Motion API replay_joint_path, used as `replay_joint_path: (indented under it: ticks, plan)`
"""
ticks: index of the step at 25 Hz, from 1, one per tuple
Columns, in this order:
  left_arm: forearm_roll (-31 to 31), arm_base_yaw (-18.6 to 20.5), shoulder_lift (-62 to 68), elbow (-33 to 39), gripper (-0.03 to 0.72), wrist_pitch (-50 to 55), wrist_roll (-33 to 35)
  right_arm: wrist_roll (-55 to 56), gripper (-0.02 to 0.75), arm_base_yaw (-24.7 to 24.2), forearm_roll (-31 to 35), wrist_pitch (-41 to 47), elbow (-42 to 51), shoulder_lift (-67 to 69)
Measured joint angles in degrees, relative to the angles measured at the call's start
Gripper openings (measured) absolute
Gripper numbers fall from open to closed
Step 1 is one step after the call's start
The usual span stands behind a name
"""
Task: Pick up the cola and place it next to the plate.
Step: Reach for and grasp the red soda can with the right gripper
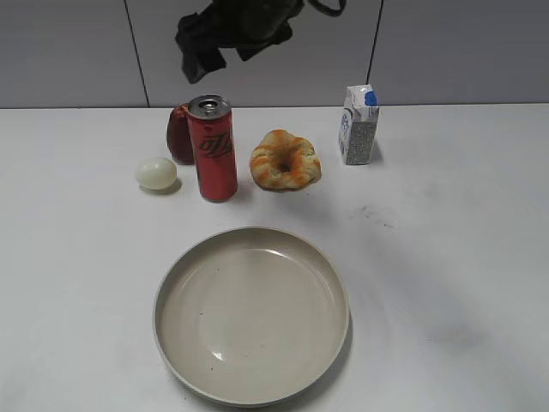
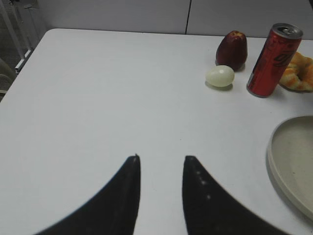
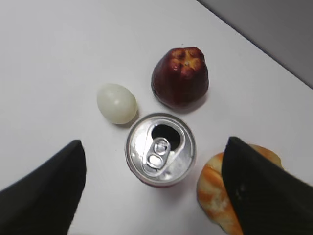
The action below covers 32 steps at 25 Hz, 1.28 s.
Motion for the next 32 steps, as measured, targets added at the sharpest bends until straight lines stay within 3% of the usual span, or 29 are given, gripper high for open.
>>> replay_joint_path:
  ticks: [10, 19, 25, 32]
  plan:
    - [0.0, 0.0, 0.0, 0.0, 0.237, 0.0, 0.0, -0.74, 0.66, 1.0, -1.92, -6.8, -0.67, 5.84]
    - [0.0, 0.0, 0.0, 0.0, 0.237, 0.0, 0.0, -0.82, 0.654, 1.0, -2.4, -7.44, -0.67, 9.22]
    - [0.0, 0.0, 0.0, 0.0, 0.237, 0.0, 0.0, -0.82, 0.515, 1.0, -2.45, -7.44, -0.67, 9.77]
    - [0.0, 0.0, 0.0, 0.0, 0.237, 0.0, 0.0, -2.02, 0.512, 1.0, -1.72, -7.08, -0.67, 9.64]
